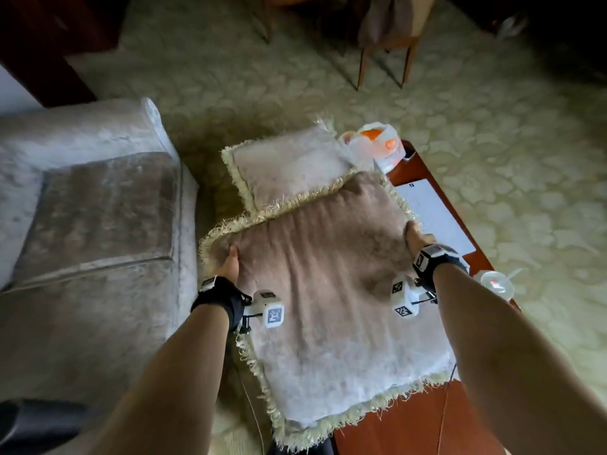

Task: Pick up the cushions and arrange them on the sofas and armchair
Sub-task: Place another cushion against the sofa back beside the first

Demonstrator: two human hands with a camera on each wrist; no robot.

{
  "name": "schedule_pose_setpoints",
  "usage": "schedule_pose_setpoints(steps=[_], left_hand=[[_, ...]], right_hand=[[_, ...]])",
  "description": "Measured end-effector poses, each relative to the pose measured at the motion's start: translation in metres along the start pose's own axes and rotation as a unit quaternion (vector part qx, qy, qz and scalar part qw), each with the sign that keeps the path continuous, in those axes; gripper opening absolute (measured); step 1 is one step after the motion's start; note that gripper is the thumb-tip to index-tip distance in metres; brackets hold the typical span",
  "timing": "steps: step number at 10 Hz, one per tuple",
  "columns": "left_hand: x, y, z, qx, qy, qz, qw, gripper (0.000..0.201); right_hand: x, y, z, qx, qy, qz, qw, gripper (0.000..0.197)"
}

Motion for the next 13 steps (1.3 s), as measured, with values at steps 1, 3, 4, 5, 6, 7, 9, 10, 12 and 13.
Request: schedule_pose_setpoints(steps=[1,3,4,5,6,7,9,10,12,13], left_hand=[[0.013,0.046,-0.054,0.092,-0.027,-0.018,0.995,0.110],[0.201,0.147,-0.170,0.130,-0.114,-0.108,0.979,0.044],[0.207,0.226,-0.189,0.167,-0.137,-0.133,0.967,0.031],[0.196,0.313,-0.194,0.212,-0.136,-0.147,0.956,0.043],[0.199,0.416,-0.191,0.229,-0.147,-0.201,0.941,0.053],[0.128,0.541,-0.155,0.242,-0.154,-0.242,0.927,0.082],[0.136,0.688,-0.067,0.307,-0.106,-0.363,0.874,0.118],[0.177,0.720,-0.038,0.329,-0.096,-0.438,0.831,0.126],[0.181,0.780,0.028,0.414,-0.083,-0.510,0.749,0.115],[0.204,0.789,0.039,0.440,-0.079,-0.559,0.698,0.102]], right_hand=[[0.052,0.021,0.056,-0.023,0.058,-0.013,0.998,0.077],[0.160,0.013,0.157,-0.036,0.194,0.028,0.980,0.064],[0.224,-0.012,0.201,0.004,0.234,0.025,0.972,0.068],[0.289,-0.056,0.243,0.019,0.256,0.052,0.965,0.076],[0.353,-0.119,0.289,0.032,0.276,0.087,0.957,0.087],[0.418,-0.181,0.340,0.026,0.322,0.119,0.939,0.087],[0.531,-0.314,0.406,0.077,0.408,0.179,0.892,0.087],[0.581,-0.386,0.432,0.133,0.447,0.210,0.859,0.087],[0.657,-0.551,0.473,0.211,0.480,0.282,0.803,0.079],[0.694,-0.620,0.486,0.241,0.502,0.280,0.782,0.087]])
Point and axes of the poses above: each hand's wrist, its own x-axis away from the middle knuckle, its own y-axis out of the back of the hand, z = x × y, the point moved 9 cm from there along -x, towards the middle knuckle, and after that the axes turned 7 degrees about -y, right-handed, at the moved point
